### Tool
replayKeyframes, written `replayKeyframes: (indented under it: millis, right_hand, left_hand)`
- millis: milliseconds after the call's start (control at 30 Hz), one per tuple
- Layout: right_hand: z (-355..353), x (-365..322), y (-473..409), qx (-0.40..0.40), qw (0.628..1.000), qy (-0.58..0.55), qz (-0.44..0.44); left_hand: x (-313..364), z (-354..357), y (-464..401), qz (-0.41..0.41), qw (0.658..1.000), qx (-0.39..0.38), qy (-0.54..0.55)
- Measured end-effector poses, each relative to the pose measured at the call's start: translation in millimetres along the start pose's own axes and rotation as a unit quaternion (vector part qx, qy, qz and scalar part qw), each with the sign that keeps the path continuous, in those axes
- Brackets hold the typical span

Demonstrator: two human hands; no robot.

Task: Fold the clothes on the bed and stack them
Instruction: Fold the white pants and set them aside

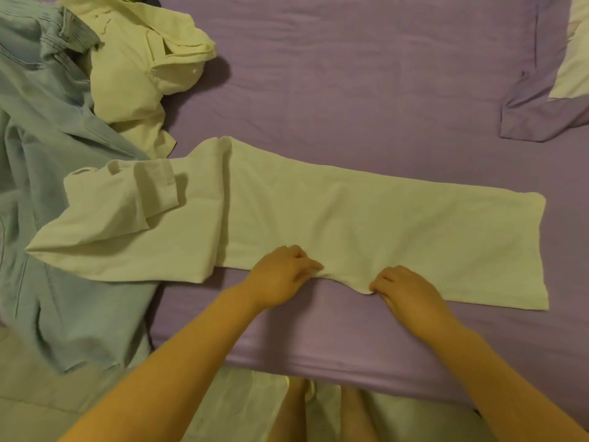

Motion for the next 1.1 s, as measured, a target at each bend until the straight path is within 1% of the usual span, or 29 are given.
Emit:
replayKeyframes:
  millis: [33, 67, 100, 167, 233, 267, 333, 400, 467, 533, 600, 633, 700, 767, 867, 900, 1000, 1100]
  right_hand:
    - [4.2, 1.2, -1.3, -0.027, 0.999, 0.011, 0.027]
    - [4.3, -0.1, -3.3, -0.046, 0.998, 0.019, 0.039]
    - [-1.7, -0.2, -3.6, -0.051, 0.996, 0.01, 0.071]
    - [-9.3, 11.5, 2.3, -0.038, 0.985, -0.033, 0.163]
    - [-20.3, 29.6, 13.5, -0.012, 0.976, -0.026, 0.215]
    - [-25.1, 40.6, 19.8, 0.001, 0.973, -0.011, 0.229]
    - [-33.4, 60.0, 26.1, 0.028, 0.974, 0.011, 0.222]
    - [-46.6, 82.5, 25.7, 0.072, 0.971, 0.022, 0.226]
    - [-63.9, 100.4, 13.9, 0.066, 0.967, 0.036, 0.244]
    - [-78.7, 122.4, -2.0, 0.039, 0.961, 0.069, 0.267]
    - [-89.7, 142.7, -19.2, 0.006, 0.958, 0.088, 0.271]
    - [-93.6, 151.3, -26.9, 0.013, 0.959, 0.086, 0.269]
    - [-99.8, 167.4, -37.7, 0.056, 0.959, 0.074, 0.269]
    - [-102.8, 181.9, -41.5, 0.115, 0.955, 0.065, 0.265]
    - [-102.3, 194.0, -38.0, 0.195, 0.951, 0.098, 0.22]
    - [-103.7, 196.0, -36.5, 0.209, 0.949, 0.121, 0.205]
    - [-112.7, 205.6, -41.7, 0.199, 0.949, 0.163, 0.182]
    - [-118.9, 212.6, -49.7, 0.204, 0.936, 0.166, 0.232]
  left_hand:
    - [5.5, 8.3, -1.6, -0.001, 0.999, -0.029, -0.034]
    - [9.4, 13.9, -3.8, -0.008, 0.997, -0.042, -0.057]
    - [12.5, 15.9, -6.9, -0.023, 0.997, -0.04, -0.064]
    - [15.7, 15.8, -15.2, -0.04, 0.996, -0.021, -0.076]
    - [20.4, 14.1, -24.4, -0.033, 0.993, -0.001, -0.117]
    - [23.2, 12.1, -28.0, -0.018, 0.991, 0.034, -0.131]
    - [28.0, 6.9, -37.1, 0.001, 0.984, 0.1, -0.149]
    - [31.4, 2.0, -55.1, 0.012, 0.973, 0.15, -0.175]
    - [35.8, -10.2, -75.9, 0.016, 0.963, 0.172, -0.208]
    - [40.8, -20.6, -98.2, 0.033, 0.957, 0.178, -0.227]
    - [44.1, -25.3, -117.3, 0.02, 0.964, 0.156, -0.216]
    - [44.9, -26.6, -125.7, 0.003, 0.965, 0.15, -0.215]
    - [45.5, -29.2, -140.3, -0.031, 0.96, 0.176, -0.215]
    - [47.3, -36.0, -153.5, -0.047, 0.957, 0.209, -0.197]
    - [50.8, -43.4, -172.0, -0.049, 0.953, 0.245, -0.171]
    - [50.5, -44.5, -178.0, -0.048, 0.953, 0.25, -0.162]
    - [54.1, -54.6, -194.7, -0.045, 0.948, 0.278, -0.15]
    - [61.9, -59.8, -212.8, -0.082, 0.935, 0.309, -0.152]
Point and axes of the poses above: each hand's wrist, its own y-axis away from the middle knuckle, its own z-axis out of the palm, x = y × z, the point moved 2 cm from there along -y, towards the middle knuckle, and after that the axes turned 10 degrees about -y, right-handed, at the moved point
